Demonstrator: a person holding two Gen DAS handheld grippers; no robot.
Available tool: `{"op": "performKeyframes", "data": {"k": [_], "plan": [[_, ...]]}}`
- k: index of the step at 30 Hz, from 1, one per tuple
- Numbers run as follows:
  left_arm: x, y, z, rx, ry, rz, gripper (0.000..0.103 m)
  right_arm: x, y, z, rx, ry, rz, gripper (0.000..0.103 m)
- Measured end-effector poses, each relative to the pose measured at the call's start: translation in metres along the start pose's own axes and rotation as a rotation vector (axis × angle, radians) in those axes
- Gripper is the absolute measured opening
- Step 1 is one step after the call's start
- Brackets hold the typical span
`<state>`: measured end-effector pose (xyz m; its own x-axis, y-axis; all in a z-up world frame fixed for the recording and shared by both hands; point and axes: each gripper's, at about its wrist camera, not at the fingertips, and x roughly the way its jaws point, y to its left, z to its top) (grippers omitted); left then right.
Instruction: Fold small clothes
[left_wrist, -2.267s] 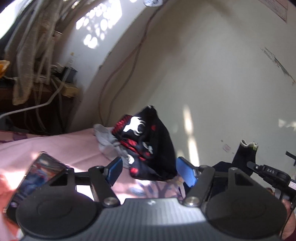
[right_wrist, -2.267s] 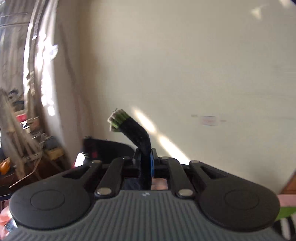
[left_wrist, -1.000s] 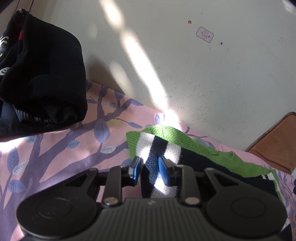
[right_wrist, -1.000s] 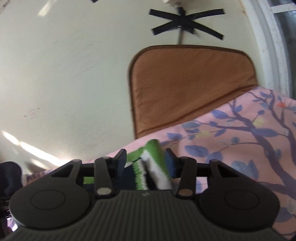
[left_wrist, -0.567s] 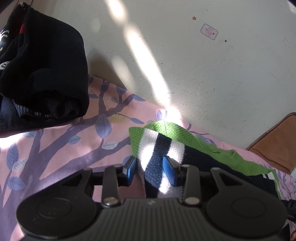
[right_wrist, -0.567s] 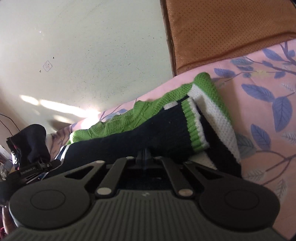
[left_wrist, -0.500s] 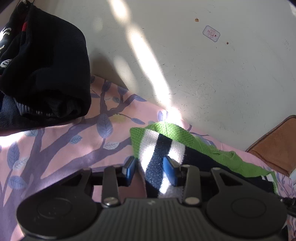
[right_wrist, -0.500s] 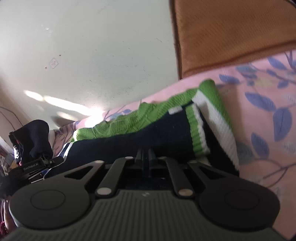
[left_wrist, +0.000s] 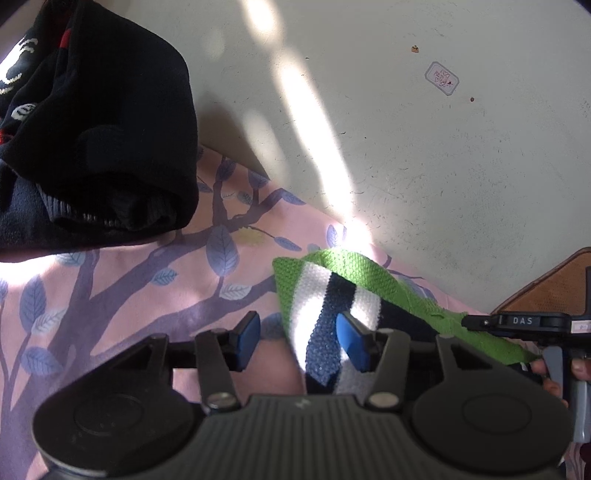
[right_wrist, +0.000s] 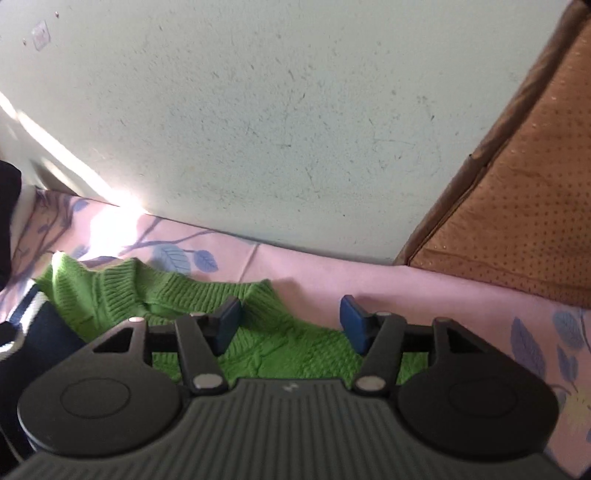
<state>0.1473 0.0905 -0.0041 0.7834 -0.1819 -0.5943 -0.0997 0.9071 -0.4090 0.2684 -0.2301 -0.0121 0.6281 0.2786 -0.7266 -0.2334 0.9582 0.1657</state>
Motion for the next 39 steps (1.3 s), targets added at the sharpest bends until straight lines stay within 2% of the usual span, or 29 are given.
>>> {"op": "performKeyframes", "data": {"k": [1, 2, 5, 9, 13, 16, 20, 23, 25, 30, 31, 32, 34, 36, 37, 38, 39], "plan": [[0.0, -0.001, 0.0, 0.005, 0.001, 0.002, 0.048, 0.0, 0.002, -0.001, -0.018, 0.005, 0.019, 0.057], [0.0, -0.002, 0.0, 0.012, 0.001, 0.004, 0.049, -0.003, 0.007, -0.002, -0.046, 0.0, 0.048, 0.032], [0.001, -0.004, -0.001, 0.017, 0.0, 0.005, 0.05, -0.025, 0.016, -0.008, -0.096, -0.045, 0.017, 0.016], [-0.002, 0.001, 0.001, -0.014, -0.006, -0.02, 0.052, -0.077, 0.015, -0.015, -0.057, -0.149, 0.089, 0.014], [-0.016, 0.009, 0.008, -0.033, -0.042, -0.048, 0.057, -0.141, 0.038, -0.044, -0.125, -0.238, 0.151, 0.014], [-0.04, 0.016, 0.018, -0.078, -0.092, -0.058, 0.061, -0.187, 0.055, -0.09, -0.194, -0.279, 0.201, 0.014], [-0.083, 0.022, 0.02, -0.091, -0.133, -0.106, 0.066, -0.219, 0.072, -0.165, -0.25, -0.263, 0.213, 0.013], [-0.117, 0.028, 0.004, -0.071, -0.159, -0.128, 0.079, -0.229, 0.069, -0.214, -0.193, -0.241, 0.194, 0.013], [-0.135, 0.035, -0.009, -0.06, -0.146, -0.147, 0.082, -0.232, 0.065, -0.238, -0.138, -0.227, 0.191, 0.012], [-0.159, 0.053, -0.036, -0.07, -0.057, -0.205, 0.087, -0.227, 0.076, -0.267, -0.098, -0.209, 0.204, 0.014], [-0.161, 0.055, -0.04, -0.068, -0.041, -0.215, 0.087, -0.228, 0.074, -0.267, -0.082, -0.216, 0.217, 0.016], [-0.163, 0.057, -0.044, -0.068, -0.027, -0.227, 0.087, -0.233, 0.067, -0.266, -0.049, -0.231, 0.241, 0.024], [-0.161, 0.059, -0.051, -0.065, 0.002, -0.234, 0.087, -0.245, 0.046, -0.258, 0.057, -0.308, 0.267, 0.032], [-0.157, 0.061, -0.053, -0.075, 0.02, -0.23, 0.087, -0.255, 0.023, -0.254, 0.183, -0.393, 0.221, 0.042], [-0.155, 0.063, -0.051, -0.091, 0.025, -0.236, 0.087, -0.258, 0.011, -0.252, 0.24, -0.42, 0.17, 0.054], [-0.154, 0.065, -0.049, -0.114, 0.028, -0.254, 0.087, -0.256, 0.001, -0.249, 0.29, -0.431, 0.107, 0.06], [-0.153, 0.066, -0.046, -0.135, 0.028, -0.274, 0.087, -0.251, -0.005, -0.246, 0.319, -0.425, 0.073, 0.062]]}}
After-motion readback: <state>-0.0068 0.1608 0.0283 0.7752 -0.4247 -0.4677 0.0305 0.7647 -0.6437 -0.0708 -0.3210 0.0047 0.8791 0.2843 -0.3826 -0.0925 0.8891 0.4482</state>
